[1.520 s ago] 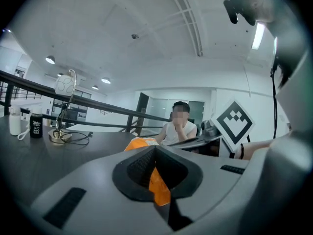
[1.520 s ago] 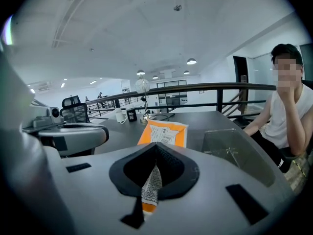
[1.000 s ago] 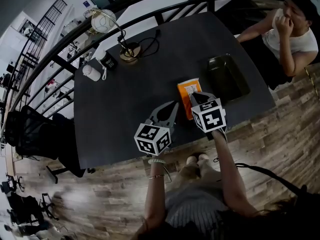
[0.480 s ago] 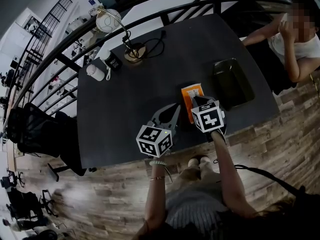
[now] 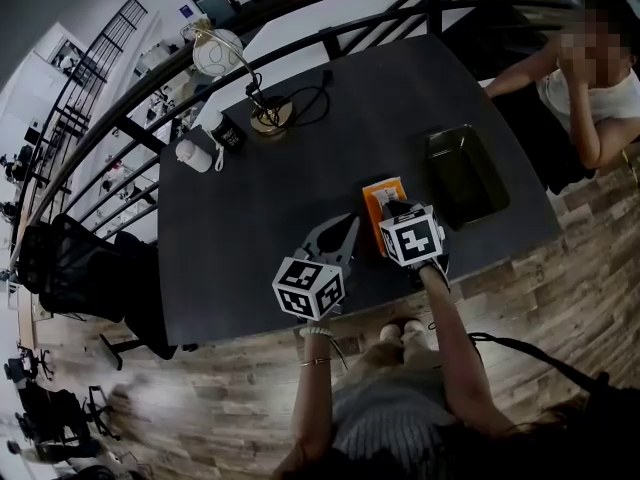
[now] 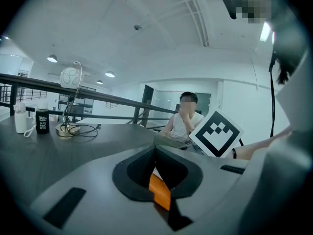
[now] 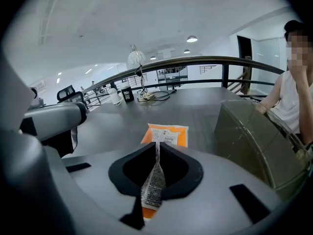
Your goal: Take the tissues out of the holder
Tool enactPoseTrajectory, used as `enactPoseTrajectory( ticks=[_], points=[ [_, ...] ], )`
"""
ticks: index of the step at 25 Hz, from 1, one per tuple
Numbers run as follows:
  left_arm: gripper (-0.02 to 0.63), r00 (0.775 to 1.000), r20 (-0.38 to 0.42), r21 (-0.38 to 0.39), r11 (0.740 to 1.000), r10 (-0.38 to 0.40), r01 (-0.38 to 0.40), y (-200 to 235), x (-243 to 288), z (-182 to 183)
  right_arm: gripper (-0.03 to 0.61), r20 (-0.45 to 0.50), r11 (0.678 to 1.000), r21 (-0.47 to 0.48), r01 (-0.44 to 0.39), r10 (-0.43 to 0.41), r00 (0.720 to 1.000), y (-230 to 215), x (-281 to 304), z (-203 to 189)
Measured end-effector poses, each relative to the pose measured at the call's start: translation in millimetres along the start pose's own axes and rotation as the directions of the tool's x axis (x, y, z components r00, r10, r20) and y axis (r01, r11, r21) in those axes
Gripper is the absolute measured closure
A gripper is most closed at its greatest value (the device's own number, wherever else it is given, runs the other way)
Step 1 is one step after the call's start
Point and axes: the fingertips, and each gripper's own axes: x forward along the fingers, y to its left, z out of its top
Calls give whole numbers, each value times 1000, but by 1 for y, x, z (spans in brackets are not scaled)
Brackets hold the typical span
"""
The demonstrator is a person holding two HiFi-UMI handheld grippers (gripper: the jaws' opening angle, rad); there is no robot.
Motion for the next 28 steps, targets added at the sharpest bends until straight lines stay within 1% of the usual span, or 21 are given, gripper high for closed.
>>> enactPoseTrajectory(
  ticks=[3, 8, 12, 14, 15, 18, 21, 24, 26, 28],
  points=[
    [606, 1000, 2, 1, 1000, -6, 6, 0, 2, 1, 563, 4, 1000, 14, -4, 4, 1000, -2, 1, 1],
    [606, 1000, 24, 8, 1000, -18, 18, -3, 3, 6, 552, 21, 1000, 8, -11, 11, 1000, 0, -1, 3],
    [606, 998, 51, 7, 1000, -25, 25, -6, 4, 14, 551, 35, 999, -21, -34, 35, 999, 4, -5, 6],
    [606, 998, 63, 10, 1000, -28, 28, -7, 3, 18, 529, 42, 998, -44, -52, 53, 998, 7, -8, 7],
    [606, 997, 70, 13, 999, -30, 29, -8, 2, 20, 518, 50, 997, -52, -60, 63, 997, 8, -11, 10],
    [606, 995, 93, 25, 999, -36, 33, -11, -1, 30, 517, 107, 994, -71, -79, 87, 990, 8, -30, 26],
    [606, 991, 125, 37, 998, -45, 41, -13, -7, 42, 518, 187, 987, -96, -126, 143, 972, 16, -57, 46],
    [606, 986, 157, 63, 997, -62, 52, -20, -15, 56, 528, 276, 971, -143, -193, 226, 934, 31, -84, 64],
    [606, 981, 178, 84, 995, -76, 62, -27, -21, 65, 543, 330, 965, -169, -202, 249, 911, 38, -100, 77],
    [606, 976, 200, 103, 992, -87, 68, -35, -25, 74, 557, 378, 961, -197, -193, 256, 890, 41, -115, 90]
  ],
)
